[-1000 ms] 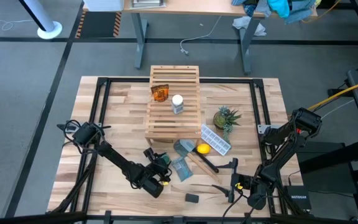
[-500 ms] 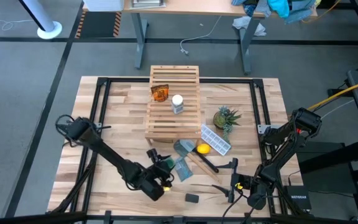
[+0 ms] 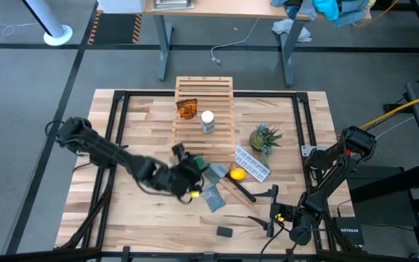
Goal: Shelf spices
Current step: Put the green seasoning bottle on the shelf
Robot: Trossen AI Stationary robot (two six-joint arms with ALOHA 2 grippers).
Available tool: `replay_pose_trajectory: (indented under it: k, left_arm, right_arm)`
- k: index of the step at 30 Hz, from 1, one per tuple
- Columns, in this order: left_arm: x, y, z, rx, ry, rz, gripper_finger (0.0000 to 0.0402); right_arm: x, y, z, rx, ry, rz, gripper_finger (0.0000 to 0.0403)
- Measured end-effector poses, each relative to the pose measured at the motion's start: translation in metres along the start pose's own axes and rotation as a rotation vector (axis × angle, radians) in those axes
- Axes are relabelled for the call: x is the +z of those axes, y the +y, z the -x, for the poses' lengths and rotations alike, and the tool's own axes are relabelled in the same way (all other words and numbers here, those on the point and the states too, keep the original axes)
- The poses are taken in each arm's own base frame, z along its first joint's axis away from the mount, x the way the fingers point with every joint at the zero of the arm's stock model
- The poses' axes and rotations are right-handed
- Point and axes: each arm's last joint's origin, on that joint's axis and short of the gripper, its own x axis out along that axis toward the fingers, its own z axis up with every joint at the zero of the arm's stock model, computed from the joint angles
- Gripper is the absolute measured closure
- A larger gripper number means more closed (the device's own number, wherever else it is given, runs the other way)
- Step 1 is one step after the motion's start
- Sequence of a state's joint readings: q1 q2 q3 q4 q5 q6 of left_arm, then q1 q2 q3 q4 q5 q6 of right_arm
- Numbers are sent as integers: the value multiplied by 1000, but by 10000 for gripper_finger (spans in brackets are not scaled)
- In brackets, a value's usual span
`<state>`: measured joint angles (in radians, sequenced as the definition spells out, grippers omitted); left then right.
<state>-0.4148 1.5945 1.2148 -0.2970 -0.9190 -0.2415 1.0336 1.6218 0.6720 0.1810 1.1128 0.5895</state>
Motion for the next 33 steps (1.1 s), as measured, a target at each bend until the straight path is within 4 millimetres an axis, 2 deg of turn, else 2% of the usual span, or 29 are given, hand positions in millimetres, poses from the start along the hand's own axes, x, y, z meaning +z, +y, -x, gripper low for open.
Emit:
replay_pose_trajectory:
  k: [9,16,22,26,33]
  left_arm:
    - [15,60,-37,-23,66,70,214]
    - [14,82,-52,-44,116,116,214]
    - [3,83,-50,-17,211,90,214]
    - [-3,83,-43,41,206,68,214]
    - [-4,103,-20,44,139,133,214]
  right_arm:
    - [0,0,0,6,4,13,24]
    - [-1,1,0,28,19,14,24]
    - [-1,1,0,40,26,14,24]
    - [-1,1,0,43,27,12,24]
    - [0,1,0,44,27,11,24]
